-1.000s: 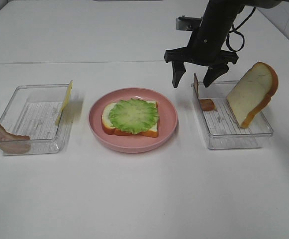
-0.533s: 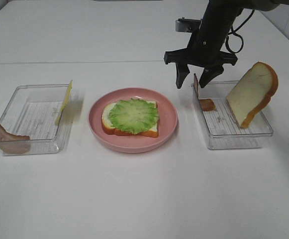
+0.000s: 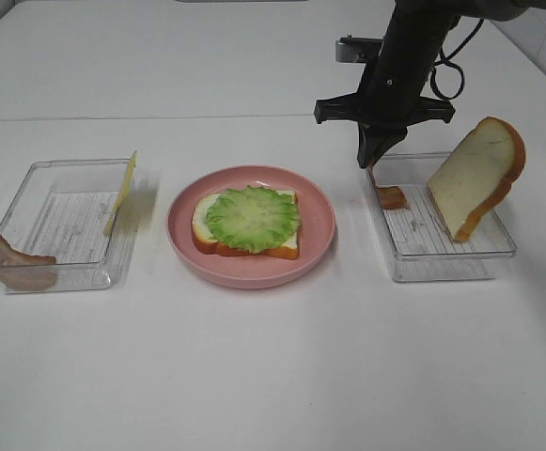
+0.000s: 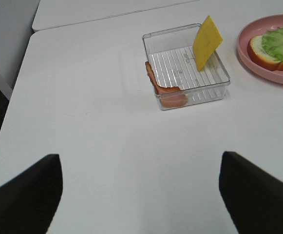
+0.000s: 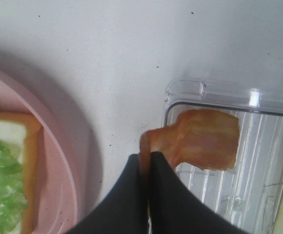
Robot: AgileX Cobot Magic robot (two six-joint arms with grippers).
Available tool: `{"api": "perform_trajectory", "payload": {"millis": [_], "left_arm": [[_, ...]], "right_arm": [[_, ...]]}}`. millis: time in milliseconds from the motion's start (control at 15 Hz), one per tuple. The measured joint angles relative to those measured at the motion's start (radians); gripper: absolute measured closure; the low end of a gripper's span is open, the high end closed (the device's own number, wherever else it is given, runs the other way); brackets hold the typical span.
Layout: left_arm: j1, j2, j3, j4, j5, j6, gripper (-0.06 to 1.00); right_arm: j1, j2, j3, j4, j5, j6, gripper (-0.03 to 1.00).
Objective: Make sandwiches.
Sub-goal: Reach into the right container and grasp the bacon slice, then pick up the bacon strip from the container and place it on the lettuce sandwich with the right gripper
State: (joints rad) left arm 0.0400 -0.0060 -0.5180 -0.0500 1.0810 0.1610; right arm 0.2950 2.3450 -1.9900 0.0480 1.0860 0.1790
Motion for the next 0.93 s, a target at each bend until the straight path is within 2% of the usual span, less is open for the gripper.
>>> {"api": "perform_trajectory", "payload": {"millis": [200,400,533,667,800,933], "left_arm": [[0.000,0.000,0.000,0.000,0.000,0.000,0.14],[0.000,0.000,0.000,0.000,0.000,0.000,0.14],[0.000,0.000,0.000,0.000,0.000,0.000,0.14],[0.000,0.000,0.000,0.000,0.000,0.000,0.14],[0.000,0.000,0.000,0.000,0.000,0.000,0.14],[0.000,0.000,0.000,0.000,0.000,0.000,0.14]], "right_arm": [[0.000,-0.034,0.000,0.000,0.018,-0.001,0.94],[0.000,-0.133,0.000,0.021,0.081,-0.028,0.94],[0.000,-0.211,0.000,0.106,0.102,-0.066,0.94],[0.004,-0.252,0.000,0.239,0.113,-0.119,0.94],[0.033,-0.261,0.002,0.361,0.111,-0.174,0.94],[0.079,-0.261,0.028,0.422,0.081,-0.212,0.94]]}}
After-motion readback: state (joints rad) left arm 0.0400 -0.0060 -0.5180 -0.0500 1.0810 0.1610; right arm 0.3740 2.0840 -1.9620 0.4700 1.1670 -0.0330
